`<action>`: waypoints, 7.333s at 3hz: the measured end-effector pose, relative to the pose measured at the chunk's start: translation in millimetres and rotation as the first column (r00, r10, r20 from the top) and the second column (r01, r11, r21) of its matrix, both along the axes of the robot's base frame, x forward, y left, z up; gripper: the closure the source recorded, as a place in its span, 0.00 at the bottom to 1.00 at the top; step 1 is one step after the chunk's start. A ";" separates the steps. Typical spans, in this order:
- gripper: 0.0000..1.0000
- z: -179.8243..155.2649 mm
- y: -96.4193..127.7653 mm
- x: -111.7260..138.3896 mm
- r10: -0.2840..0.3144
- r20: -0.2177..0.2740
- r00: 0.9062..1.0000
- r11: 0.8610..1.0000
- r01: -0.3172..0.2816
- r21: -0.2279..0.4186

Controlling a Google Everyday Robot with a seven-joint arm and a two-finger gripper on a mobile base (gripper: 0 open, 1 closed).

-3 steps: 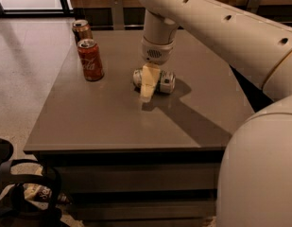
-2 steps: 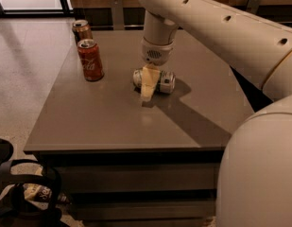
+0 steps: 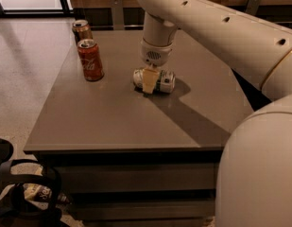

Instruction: Place 7up can upright

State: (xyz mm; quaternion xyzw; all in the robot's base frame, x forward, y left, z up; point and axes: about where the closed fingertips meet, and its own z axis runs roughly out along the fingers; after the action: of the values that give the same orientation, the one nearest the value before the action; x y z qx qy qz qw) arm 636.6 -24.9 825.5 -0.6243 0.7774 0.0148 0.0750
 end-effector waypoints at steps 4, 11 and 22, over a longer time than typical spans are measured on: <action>1.00 76.7 -81.4 18.9 -0.027 0.277 0.960 0.868 -0.115 0.483; 1.00 136.9 -29.8 -26.7 -0.027 0.446 0.895 0.326 -0.414 0.850; 0.84 44.8 32.7 -6.1 0.019 0.106 0.994 0.258 -0.108 0.960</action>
Offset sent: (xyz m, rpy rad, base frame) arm 0.0052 -0.0249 0.0283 0.1416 -0.0735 -0.0018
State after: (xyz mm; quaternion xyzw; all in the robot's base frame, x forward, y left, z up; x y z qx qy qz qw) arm 630.5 7.8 870.3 -0.4808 0.5793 0.4645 0.4663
